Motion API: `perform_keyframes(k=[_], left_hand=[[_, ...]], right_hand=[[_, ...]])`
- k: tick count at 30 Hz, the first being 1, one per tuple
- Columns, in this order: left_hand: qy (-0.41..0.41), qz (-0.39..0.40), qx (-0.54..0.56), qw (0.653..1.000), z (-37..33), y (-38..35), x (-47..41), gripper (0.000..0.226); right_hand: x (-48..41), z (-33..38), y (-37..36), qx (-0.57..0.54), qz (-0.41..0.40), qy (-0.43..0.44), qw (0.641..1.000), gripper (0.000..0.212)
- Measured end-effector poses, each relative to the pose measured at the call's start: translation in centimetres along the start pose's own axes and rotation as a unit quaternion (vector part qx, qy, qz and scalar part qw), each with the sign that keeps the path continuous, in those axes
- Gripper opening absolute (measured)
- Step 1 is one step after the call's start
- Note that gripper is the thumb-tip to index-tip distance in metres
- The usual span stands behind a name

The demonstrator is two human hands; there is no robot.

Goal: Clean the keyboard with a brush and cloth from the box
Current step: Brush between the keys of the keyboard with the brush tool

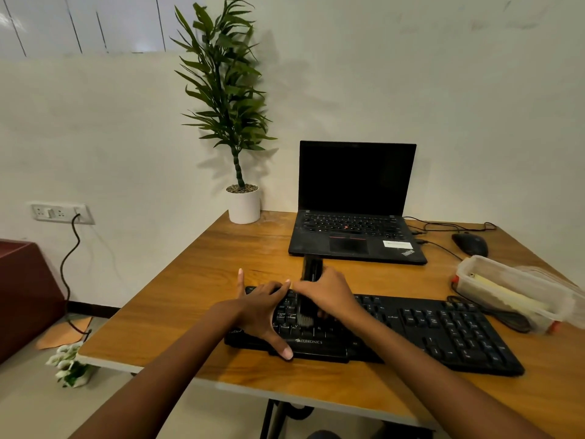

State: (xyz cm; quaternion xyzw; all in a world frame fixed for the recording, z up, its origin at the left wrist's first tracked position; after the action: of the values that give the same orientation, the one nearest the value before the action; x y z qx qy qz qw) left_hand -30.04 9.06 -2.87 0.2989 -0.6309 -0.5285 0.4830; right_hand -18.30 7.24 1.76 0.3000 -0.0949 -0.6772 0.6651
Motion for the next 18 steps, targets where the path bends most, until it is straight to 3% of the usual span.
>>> perform_keyframes(k=[3, 8, 11, 15, 18], left_hand=[[0.006, -0.003, 0.001, 1.0, 0.0, 0.0, 0.1, 0.128], [-0.011, -0.009, 0.012, 1.0, 0.0, -0.1, -0.2, 0.128], [-0.008, -0.006, 0.01, 1.0, 0.1, -0.2, -0.1, 0.128], [0.002, -0.002, 0.004, 1.0, 0.1, 0.0, 0.1, 0.128], [-0.003, -0.002, 0.008, 1.0, 0.1, -0.1, -0.2, 0.129]], right_hand=[[-1.1, -0.1, 1.5, 0.012, -0.072, 0.013, 0.997, 0.02], [2.2, 0.3, -1.5, 0.052, -0.029, 0.032, 0.998, 0.022], [1.5, 0.2, -1.0, 0.016, 0.009, -0.016, 1.0, 0.019], [0.2, -0.1, 2.1, 0.02, -0.086, -0.017, 0.996, 0.021], [2.4, 0.1, 0.0, 0.02, -0.077, 0.025, 0.997, 0.021]])
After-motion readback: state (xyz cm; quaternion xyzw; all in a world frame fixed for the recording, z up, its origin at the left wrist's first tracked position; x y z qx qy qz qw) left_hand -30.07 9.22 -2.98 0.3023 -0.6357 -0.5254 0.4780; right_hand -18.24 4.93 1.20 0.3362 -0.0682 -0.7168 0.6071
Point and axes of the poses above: each hand's wrist, its own x-axis away from the middle knuckle, its own y-axis out of the back of the hand, z = x × y, the point moved 9 cm from there along -x, towards the middle knuckle, and after that the axes turned 13 degrees about y, right-handed, at the moved point
